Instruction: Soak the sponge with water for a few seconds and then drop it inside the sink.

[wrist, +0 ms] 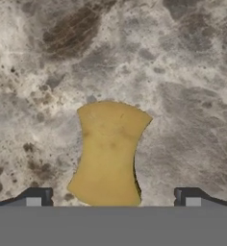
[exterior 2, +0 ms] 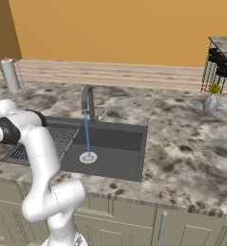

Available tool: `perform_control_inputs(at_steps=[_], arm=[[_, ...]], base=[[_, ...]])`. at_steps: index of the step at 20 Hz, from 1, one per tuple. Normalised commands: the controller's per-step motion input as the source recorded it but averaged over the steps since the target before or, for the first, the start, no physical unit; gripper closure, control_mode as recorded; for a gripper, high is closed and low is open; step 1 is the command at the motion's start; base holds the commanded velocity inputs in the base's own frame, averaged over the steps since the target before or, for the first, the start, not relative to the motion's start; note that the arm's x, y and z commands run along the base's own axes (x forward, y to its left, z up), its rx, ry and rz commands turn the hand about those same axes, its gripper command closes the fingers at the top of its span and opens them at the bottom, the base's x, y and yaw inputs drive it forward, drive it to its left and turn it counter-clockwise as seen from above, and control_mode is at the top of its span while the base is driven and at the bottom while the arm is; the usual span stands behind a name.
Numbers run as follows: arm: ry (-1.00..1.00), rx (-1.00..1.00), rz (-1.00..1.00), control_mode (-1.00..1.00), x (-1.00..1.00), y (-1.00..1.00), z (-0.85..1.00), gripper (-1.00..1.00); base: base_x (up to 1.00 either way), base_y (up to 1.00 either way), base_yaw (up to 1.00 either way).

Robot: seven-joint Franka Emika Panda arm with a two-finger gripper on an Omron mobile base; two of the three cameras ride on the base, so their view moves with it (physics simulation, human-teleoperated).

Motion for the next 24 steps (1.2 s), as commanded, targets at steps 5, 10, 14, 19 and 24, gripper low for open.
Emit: perform_control_inputs(at_steps=[5, 10, 14, 19, 24], arm=[[0.00, 0.00, 0.00, -1.00, 0.00, 0.00, -0.17, -1.00], [0.00, 0.00, 0.00, -1.00, 0.00, 0.00, -0.18, -1.00], [0.00, 0.00, 0.00, -1.00, 0.02, 0.01, -0.08, -1.00], [0.00, 0.00, 0.00, -1.00, 0.03, 0.01, -0.04, -1.00], [0.00, 0.00, 0.00, -1.00, 0.07, 0.12, 0.00, -1.00]], base=[[0.00, 0.00, 0.00], [0.00, 0.00, 0.00], [0.00, 0.00, 0.00], [0.00, 0.00, 0.00], [0.00, 0.00, 0.00]])
